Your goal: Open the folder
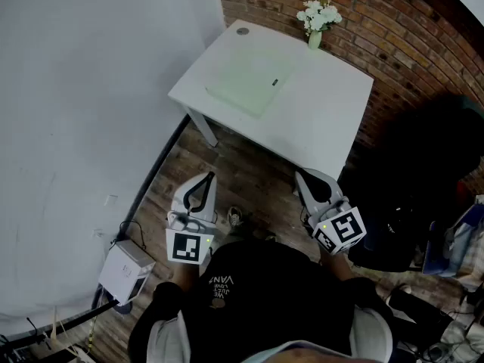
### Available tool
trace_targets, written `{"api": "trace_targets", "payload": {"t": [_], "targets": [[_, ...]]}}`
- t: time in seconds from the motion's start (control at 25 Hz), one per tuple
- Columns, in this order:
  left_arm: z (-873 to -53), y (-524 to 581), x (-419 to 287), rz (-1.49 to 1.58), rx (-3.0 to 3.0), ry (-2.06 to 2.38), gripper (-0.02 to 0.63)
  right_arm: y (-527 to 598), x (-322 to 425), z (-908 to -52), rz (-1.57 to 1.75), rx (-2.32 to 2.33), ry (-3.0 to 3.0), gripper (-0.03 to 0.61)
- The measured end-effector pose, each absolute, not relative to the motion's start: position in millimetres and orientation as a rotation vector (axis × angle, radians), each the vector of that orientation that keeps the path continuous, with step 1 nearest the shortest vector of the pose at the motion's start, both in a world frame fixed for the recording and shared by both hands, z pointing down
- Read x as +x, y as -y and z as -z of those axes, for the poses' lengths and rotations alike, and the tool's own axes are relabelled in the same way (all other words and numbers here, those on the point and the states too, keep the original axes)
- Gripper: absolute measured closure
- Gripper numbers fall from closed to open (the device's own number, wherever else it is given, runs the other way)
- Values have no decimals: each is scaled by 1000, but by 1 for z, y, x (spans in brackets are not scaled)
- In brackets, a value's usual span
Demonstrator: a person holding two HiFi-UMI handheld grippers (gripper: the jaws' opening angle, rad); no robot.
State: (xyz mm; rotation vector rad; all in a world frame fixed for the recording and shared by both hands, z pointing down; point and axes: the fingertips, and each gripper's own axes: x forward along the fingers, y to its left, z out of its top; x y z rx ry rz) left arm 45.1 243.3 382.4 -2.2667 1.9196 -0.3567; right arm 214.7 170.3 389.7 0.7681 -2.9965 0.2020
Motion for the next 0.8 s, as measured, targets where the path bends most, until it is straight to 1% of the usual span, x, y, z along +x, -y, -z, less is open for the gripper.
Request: {"api": "trace_targets", "payload": {"t": [0.28, 0.44, 0.8], "targets": [[-377, -226, 17, 347, -2260, -1896, 615, -146, 198, -382, -307, 865, 3040, 578], [-376, -210, -2, 323, -2287, -1885, 615, -130, 181, -382, -303, 910, 3026, 577], [-375, -170, -38, 329, -2357, -1698, 615, -105, 143, -385, -331, 1045, 2987, 577]]}}
